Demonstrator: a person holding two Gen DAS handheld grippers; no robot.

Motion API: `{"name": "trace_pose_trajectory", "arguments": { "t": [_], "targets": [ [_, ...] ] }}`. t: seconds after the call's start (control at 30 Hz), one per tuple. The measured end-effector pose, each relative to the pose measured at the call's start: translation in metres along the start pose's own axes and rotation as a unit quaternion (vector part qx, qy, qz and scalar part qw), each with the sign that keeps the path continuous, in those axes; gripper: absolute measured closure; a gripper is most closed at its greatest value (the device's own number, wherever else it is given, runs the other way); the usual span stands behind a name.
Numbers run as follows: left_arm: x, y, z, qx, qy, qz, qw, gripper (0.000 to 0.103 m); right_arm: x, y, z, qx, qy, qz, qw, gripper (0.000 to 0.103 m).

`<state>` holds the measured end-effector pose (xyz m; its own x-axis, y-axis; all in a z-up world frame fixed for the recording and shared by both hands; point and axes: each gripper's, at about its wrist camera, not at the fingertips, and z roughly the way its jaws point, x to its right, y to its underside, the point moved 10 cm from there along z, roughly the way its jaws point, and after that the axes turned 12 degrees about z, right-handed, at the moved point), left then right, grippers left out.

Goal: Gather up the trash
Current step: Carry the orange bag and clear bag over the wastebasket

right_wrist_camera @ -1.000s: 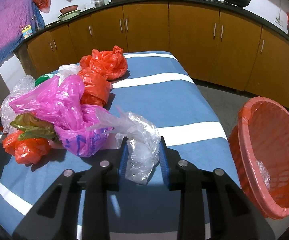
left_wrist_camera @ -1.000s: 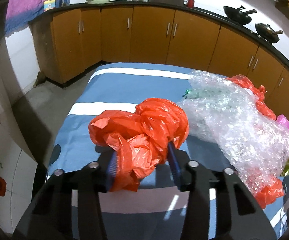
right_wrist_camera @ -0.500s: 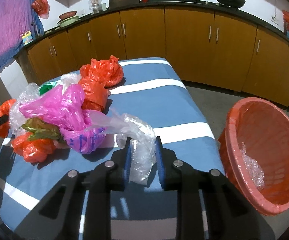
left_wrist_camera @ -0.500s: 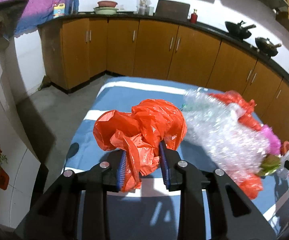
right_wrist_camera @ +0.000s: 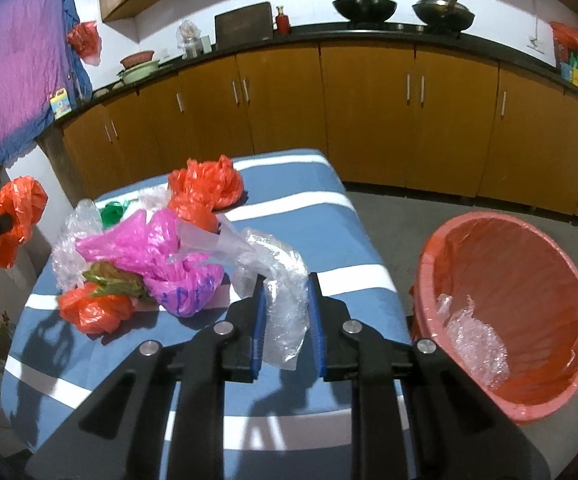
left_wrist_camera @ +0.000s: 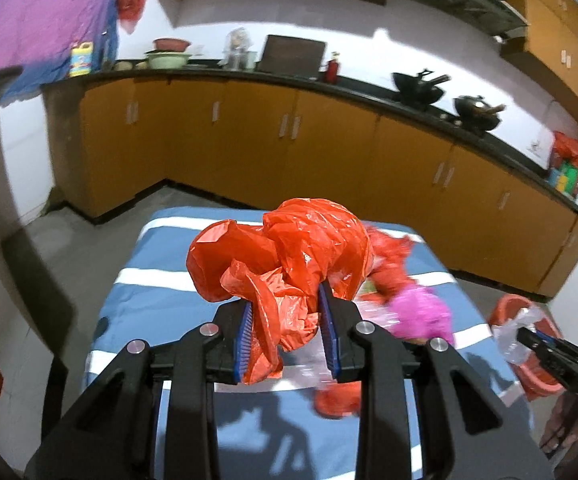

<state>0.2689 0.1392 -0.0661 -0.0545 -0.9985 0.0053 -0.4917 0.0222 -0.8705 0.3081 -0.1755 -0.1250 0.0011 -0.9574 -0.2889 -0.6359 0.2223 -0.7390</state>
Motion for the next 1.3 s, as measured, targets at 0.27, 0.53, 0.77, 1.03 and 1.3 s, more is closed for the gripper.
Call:
{"name": "trace_pose_trajectory", "arguments": {
  "t": [0.27, 0.53, 0.77, 1.03, 1.3],
  "targets": [
    [0.060, -0.021, -0.010, 0.020, 0.046, 0.025, 0.9984, 0.074, 0.024, -0.018, -0.032, 0.032, 0.007, 0.015, 0.999, 0.083],
    [0.122, -0.031, -0.013, 0.030, 0.087, 0.052, 0.9944, 0.074, 0.059, -0.029, -0.057, 0.056, 0.023, 0.034, 0.998, 0.083],
    [0.175, -0.034, -0.012, 0.029, 0.117, 0.074, 0.9899, 0.074, 0.096, -0.035, -0.079, 0.076, 0.044, 0.056, 0.995, 0.083],
    [0.234, -0.031, -0.013, 0.028, 0.155, 0.095, 0.9830, 0.074, 0.142, -0.040, -0.105, 0.103, 0.070, 0.083, 0.989, 0.083],
    [0.294, -0.021, -0.011, 0.022, 0.186, 0.124, 0.9744, 0.074, 0.185, -0.039, -0.118, 0.115, 0.094, 0.111, 0.983, 0.083]
  ]
}}
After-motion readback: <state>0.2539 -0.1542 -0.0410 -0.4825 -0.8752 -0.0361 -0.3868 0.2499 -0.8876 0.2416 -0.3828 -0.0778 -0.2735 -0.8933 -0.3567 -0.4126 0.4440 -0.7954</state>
